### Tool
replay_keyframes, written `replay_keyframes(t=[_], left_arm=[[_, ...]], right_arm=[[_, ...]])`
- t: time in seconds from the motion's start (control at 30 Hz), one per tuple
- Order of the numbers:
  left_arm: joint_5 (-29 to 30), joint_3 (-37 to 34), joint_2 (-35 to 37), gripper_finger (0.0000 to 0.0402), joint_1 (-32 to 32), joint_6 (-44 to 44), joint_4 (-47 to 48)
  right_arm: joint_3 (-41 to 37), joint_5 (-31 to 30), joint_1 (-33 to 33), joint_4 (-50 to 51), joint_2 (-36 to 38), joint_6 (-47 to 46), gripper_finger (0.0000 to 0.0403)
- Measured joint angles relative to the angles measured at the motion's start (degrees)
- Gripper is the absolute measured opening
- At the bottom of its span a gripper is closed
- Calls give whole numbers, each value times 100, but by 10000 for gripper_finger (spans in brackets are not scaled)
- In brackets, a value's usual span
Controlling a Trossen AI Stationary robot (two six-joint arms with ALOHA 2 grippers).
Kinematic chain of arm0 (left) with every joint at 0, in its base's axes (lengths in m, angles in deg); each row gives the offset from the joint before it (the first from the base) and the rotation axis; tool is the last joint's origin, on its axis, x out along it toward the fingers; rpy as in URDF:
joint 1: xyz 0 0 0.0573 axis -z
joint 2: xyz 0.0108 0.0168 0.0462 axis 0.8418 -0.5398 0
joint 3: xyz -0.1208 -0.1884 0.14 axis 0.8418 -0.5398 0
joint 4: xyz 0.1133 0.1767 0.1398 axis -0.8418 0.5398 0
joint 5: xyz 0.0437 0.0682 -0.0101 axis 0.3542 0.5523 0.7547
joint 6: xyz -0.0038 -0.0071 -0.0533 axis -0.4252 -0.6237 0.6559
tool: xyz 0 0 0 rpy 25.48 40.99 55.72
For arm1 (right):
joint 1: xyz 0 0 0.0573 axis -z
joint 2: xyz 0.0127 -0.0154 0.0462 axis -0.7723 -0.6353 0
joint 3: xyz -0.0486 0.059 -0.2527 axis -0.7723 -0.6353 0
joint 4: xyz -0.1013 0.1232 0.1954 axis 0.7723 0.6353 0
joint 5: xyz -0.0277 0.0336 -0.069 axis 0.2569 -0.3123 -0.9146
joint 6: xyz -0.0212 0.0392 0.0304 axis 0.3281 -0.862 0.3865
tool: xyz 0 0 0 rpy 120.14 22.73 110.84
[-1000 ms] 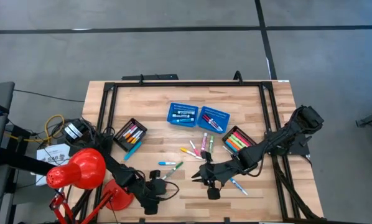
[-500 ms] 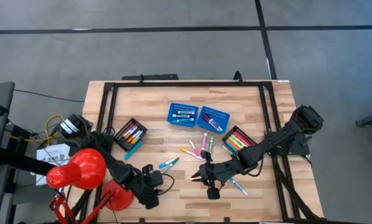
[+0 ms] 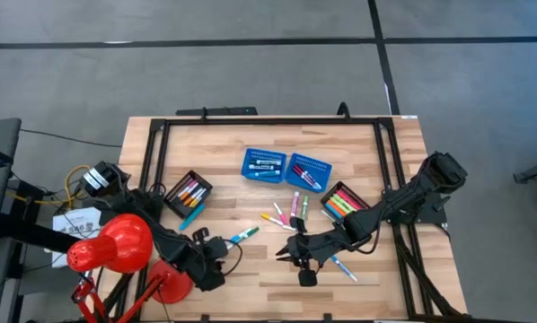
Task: Pick & Place Markers
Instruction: Put the red solvent marker into the left blue bin
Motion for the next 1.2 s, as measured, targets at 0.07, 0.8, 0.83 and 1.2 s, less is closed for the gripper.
replay_keyframes(t=[0.07,0.8,0.83,1.2], left_arm=[[-9,0,0,153,3,115,-3],[223,-756,39,65,-86,339,-217],[327,-761,55,62,-109,337,-253],[2113,-725,1456,74,-362,-192,-375]], right_arm=[[0,0,0,13,0,0,46],[2,0,13,15,0,5,46],[2,0,13,15,0,6,46],[7,-6,321,17,0,42,46]])
